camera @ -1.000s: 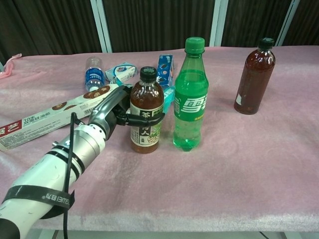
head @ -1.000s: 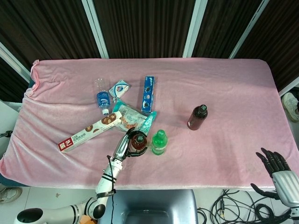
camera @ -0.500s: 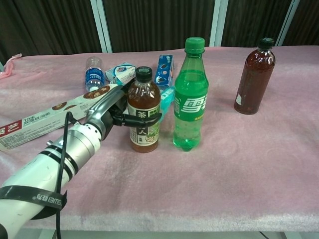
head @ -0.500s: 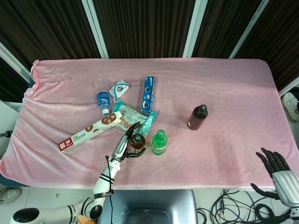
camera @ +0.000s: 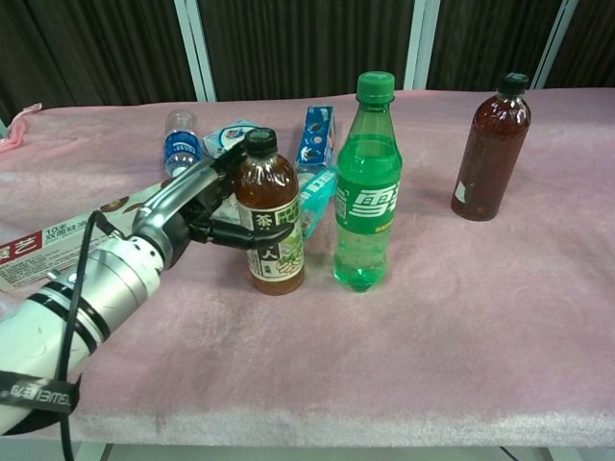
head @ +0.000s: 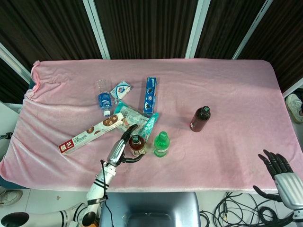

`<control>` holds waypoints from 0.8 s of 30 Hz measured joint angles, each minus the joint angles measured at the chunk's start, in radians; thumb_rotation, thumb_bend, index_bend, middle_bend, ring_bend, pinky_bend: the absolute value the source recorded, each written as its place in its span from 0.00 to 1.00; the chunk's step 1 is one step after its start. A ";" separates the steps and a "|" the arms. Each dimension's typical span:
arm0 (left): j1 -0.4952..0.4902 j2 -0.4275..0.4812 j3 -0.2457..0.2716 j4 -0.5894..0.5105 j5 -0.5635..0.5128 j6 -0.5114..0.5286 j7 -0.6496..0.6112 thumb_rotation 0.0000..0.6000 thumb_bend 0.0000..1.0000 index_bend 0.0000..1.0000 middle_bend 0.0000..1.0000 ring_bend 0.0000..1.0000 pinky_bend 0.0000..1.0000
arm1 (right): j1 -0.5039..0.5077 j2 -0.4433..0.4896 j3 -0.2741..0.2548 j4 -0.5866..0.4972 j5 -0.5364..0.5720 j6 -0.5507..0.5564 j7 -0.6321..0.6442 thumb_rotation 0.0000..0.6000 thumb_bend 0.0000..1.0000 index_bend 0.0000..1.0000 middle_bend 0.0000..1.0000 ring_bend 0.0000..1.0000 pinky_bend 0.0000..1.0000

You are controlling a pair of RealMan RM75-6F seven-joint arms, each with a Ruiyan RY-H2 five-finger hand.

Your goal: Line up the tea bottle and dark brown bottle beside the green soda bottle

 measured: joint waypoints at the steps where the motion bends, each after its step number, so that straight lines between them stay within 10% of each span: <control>1: 0.006 0.011 0.004 -0.009 0.004 0.007 0.000 1.00 0.24 0.00 0.00 0.00 0.00 | 0.000 -0.001 0.001 -0.001 0.001 0.000 -0.002 1.00 0.34 0.00 0.00 0.00 0.07; 14: 0.152 0.303 0.115 -0.016 0.114 0.186 0.019 1.00 0.25 0.00 0.03 0.00 0.00 | 0.045 -0.014 0.033 -0.004 0.020 -0.040 0.048 1.00 0.34 0.00 0.00 0.00 0.07; 24: 0.419 0.499 0.209 0.157 0.110 0.438 0.250 1.00 0.26 0.00 0.02 0.00 0.00 | 0.237 -0.043 0.163 -0.011 0.135 -0.258 0.250 1.00 0.34 0.00 0.00 0.00 0.07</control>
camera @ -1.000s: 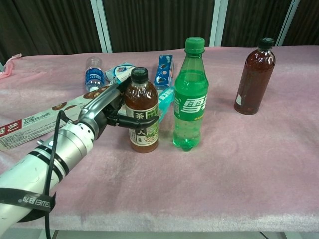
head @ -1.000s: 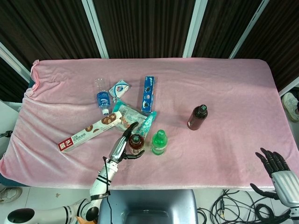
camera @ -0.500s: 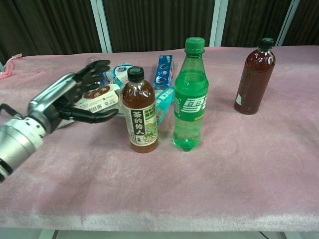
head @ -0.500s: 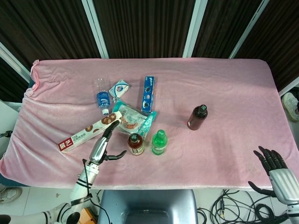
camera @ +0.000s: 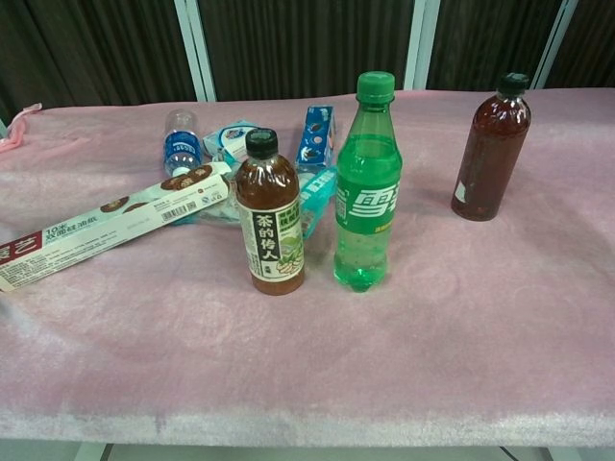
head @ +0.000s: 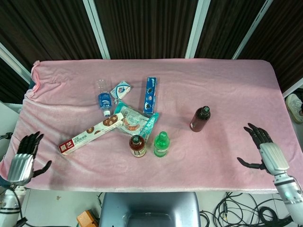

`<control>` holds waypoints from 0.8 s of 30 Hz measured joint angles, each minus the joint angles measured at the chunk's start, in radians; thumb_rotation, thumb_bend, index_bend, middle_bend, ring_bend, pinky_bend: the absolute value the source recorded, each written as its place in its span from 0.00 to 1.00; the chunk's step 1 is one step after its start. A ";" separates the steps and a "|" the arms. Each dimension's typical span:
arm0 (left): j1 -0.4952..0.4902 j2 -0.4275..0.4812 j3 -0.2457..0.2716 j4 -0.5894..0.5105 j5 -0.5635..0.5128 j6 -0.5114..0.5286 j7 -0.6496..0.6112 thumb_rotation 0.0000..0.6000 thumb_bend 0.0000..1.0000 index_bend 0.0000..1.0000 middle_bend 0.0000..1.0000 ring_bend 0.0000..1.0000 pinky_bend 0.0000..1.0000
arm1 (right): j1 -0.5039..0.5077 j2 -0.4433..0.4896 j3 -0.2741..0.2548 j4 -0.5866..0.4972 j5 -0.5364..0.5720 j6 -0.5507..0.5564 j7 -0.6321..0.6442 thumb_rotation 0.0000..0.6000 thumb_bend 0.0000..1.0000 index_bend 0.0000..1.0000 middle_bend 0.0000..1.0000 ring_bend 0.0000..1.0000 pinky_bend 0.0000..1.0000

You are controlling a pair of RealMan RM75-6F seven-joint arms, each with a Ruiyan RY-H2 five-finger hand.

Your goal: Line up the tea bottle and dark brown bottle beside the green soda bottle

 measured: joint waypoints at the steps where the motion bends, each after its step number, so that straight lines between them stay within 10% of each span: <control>1: 0.018 0.001 0.004 0.018 -0.003 0.017 0.014 1.00 0.26 0.00 0.02 0.00 0.00 | 0.020 -0.005 0.015 0.001 0.019 -0.026 0.019 1.00 0.34 0.00 0.00 0.00 0.07; 24: 0.075 -0.018 -0.004 0.075 -0.006 -0.016 -0.009 1.00 0.27 0.00 0.03 0.00 0.00 | 0.363 -0.238 0.198 0.186 0.387 -0.529 -0.018 1.00 0.34 0.10 0.05 0.01 0.15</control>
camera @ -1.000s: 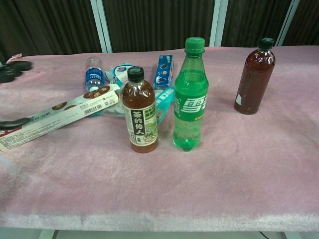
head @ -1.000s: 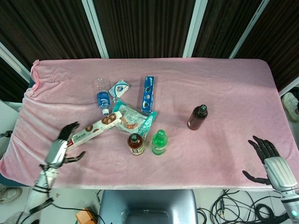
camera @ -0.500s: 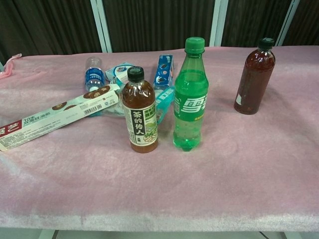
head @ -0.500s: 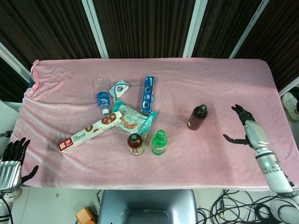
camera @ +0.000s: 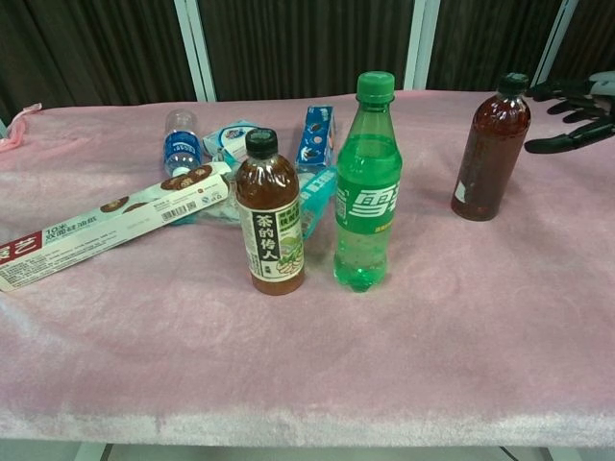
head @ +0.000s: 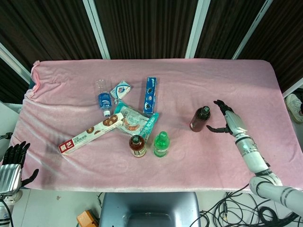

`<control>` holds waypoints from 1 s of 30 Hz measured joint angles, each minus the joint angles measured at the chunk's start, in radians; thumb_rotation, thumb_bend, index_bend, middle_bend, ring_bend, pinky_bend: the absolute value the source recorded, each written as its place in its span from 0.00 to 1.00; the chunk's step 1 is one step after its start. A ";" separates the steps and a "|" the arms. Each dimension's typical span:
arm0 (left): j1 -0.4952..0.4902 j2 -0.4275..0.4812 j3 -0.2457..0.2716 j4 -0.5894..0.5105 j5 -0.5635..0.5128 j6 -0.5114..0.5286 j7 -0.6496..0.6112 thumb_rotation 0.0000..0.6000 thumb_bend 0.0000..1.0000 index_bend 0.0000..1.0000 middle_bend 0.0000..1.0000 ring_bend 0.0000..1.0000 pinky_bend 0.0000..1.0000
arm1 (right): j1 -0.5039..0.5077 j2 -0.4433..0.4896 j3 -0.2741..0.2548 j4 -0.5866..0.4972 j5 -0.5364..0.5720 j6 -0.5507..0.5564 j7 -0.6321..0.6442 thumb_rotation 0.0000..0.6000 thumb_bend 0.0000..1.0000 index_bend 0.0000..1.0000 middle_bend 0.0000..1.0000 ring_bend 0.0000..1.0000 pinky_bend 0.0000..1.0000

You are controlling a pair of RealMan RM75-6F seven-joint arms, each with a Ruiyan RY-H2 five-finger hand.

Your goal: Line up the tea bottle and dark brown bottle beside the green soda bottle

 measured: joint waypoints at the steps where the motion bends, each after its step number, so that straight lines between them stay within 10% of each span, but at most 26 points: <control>1: 0.000 0.002 0.001 -0.003 0.002 -0.002 -0.004 1.00 0.27 0.00 0.03 0.00 0.00 | 0.008 -0.012 0.001 0.008 0.004 -0.006 -0.002 1.00 0.34 0.13 0.07 0.02 0.16; 15: 0.001 0.027 0.008 -0.029 0.024 -0.036 -0.044 1.00 0.27 0.00 0.03 0.00 0.00 | 0.062 -0.165 0.028 0.109 0.090 0.006 -0.096 1.00 0.34 0.56 0.33 0.31 0.43; 21: 0.002 0.028 0.005 -0.027 0.024 -0.039 -0.049 1.00 0.27 0.00 0.03 0.00 0.00 | 0.067 -0.194 0.036 0.128 0.102 0.036 -0.124 1.00 0.35 0.87 0.56 0.58 0.65; 30: 0.006 0.027 -0.002 -0.022 0.026 -0.040 -0.060 1.00 0.27 0.00 0.03 0.00 0.00 | 0.030 -0.205 0.031 0.095 0.033 0.175 -0.121 1.00 0.37 0.97 0.65 0.68 0.70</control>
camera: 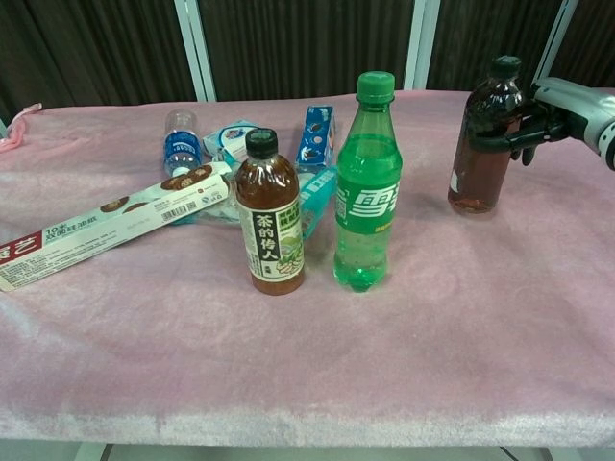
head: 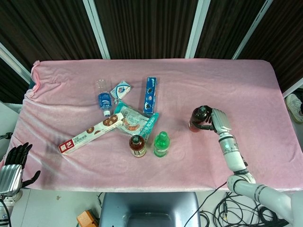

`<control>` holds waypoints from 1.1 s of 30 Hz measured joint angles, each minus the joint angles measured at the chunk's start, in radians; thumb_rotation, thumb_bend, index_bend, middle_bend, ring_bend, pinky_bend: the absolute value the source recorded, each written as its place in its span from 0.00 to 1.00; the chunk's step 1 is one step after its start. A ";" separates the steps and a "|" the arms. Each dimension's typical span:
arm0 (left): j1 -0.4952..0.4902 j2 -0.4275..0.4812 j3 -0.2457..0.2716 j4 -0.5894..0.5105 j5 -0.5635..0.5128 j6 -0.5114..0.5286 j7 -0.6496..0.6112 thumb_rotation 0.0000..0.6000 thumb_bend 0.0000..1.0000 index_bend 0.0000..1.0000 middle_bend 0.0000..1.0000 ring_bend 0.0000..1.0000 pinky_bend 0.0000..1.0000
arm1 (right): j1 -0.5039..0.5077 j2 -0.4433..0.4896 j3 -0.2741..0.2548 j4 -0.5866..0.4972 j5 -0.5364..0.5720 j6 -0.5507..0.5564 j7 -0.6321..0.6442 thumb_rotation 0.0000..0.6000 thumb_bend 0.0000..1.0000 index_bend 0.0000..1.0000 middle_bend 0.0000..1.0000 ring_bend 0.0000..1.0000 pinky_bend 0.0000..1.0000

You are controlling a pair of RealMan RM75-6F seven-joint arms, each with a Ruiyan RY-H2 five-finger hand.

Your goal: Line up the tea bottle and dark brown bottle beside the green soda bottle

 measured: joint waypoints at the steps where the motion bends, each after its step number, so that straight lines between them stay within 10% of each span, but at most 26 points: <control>1: 0.000 0.000 0.000 0.000 0.001 0.001 -0.001 1.00 0.27 0.00 0.03 0.00 0.00 | -0.007 0.006 -0.005 -0.015 -0.015 0.013 0.006 1.00 0.37 0.97 0.65 0.68 0.70; 12: 0.000 -0.002 -0.004 0.002 0.009 0.000 0.000 1.00 0.27 0.00 0.03 0.00 0.00 | -0.124 0.089 -0.137 -0.244 -0.238 0.182 0.101 1.00 0.37 0.98 0.66 0.68 0.71; 33: 0.000 0.000 -0.005 0.004 0.014 -0.012 -0.009 1.00 0.27 0.00 0.02 0.00 0.00 | -0.130 -0.036 -0.188 -0.160 -0.304 0.197 0.140 1.00 0.38 0.97 0.66 0.68 0.71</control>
